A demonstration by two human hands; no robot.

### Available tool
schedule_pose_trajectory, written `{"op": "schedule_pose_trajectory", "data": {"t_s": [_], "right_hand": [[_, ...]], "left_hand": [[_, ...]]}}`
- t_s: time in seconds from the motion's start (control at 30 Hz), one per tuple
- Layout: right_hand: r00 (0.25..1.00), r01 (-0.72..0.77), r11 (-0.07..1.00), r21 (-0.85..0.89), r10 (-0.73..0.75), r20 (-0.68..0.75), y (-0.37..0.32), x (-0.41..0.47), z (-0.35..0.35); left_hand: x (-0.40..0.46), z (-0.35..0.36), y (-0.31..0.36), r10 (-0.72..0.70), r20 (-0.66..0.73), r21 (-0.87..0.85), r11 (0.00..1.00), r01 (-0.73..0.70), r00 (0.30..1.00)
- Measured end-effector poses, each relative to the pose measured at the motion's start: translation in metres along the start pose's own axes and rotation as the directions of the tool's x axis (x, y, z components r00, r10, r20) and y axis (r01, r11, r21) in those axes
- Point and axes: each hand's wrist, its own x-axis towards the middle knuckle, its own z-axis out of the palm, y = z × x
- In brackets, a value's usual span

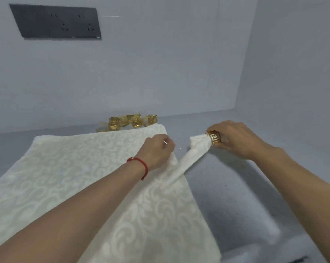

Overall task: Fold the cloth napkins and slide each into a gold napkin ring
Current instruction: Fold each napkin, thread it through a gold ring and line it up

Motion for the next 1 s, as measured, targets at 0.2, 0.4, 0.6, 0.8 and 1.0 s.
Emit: {"op": "schedule_pose_trajectory", "data": {"t_s": [0.2, 0.4, 0.6, 0.8, 1.0], "right_hand": [[0.941, -0.282, 0.959, -0.01, 0.275, -0.199, 0.093, 0.001, 0.063], [0.86, -0.443, 0.892, -0.096, 0.392, -0.325, 0.135, 0.047, 0.102], [0.812, -0.538, 0.842, 0.035, 0.528, -0.248, 0.16, 0.117, 0.118], [0.817, -0.51, 0.833, 0.216, 0.547, -0.183, 0.18, 0.178, 0.138], [0.831, -0.488, 0.843, 0.228, 0.528, -0.173, 0.195, 0.209, 0.149]], "left_hand": [[0.058, 0.063, 0.0, 0.13, -0.075, 0.333, 0.938, -0.098, 0.989], [0.114, 0.096, -0.006, 0.157, -0.155, 0.414, 0.907, -0.08, 0.975], [0.123, 0.098, -0.015, 0.056, -0.258, 0.253, 0.967, 0.012, 0.964], [0.126, 0.1, -0.011, 0.081, -0.266, 0.247, 0.969, -0.013, 0.961], [0.128, 0.099, -0.011, 0.072, -0.244, 0.245, 0.97, -0.01, 0.967]]}}
